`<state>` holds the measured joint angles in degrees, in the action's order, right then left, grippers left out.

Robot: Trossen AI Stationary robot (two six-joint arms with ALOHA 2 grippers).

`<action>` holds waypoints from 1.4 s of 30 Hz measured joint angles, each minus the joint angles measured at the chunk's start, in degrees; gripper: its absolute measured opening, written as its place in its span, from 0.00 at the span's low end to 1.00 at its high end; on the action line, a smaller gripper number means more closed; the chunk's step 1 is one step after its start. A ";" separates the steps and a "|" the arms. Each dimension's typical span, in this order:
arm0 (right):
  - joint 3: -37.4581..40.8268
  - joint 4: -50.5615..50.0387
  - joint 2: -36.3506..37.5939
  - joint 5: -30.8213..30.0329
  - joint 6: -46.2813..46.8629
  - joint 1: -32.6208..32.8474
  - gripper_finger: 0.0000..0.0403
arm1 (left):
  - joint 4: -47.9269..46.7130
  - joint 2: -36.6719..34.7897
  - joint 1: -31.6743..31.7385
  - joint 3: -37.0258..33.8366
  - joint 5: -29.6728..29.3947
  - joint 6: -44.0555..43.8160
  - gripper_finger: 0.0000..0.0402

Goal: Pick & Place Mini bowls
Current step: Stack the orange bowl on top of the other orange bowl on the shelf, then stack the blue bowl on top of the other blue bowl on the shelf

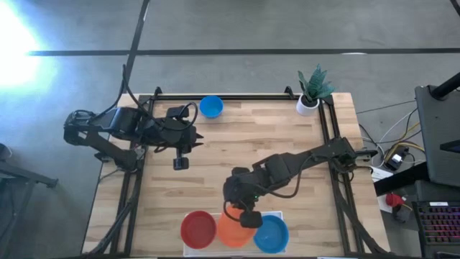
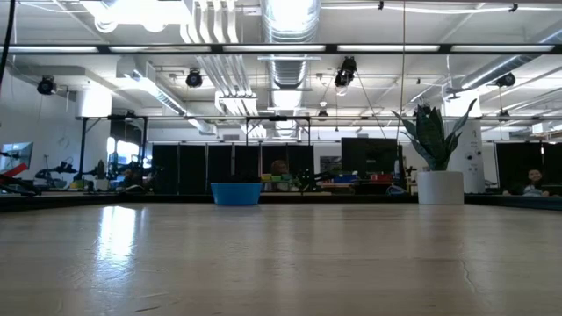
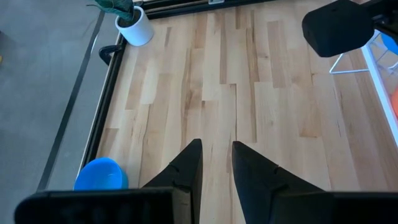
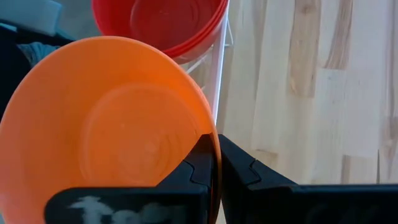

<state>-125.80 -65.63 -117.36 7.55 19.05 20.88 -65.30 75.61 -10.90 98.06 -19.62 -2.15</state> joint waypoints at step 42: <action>-3.96 -2.60 4.13 -6.76 -3.43 0.02 0.19 | -0.92 0.00 0.34 -0.93 -2.97 0.44 0.20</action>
<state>-129.75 -68.22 -113.23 0.79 15.62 20.91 -66.21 75.61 -10.56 97.13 -22.58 -1.71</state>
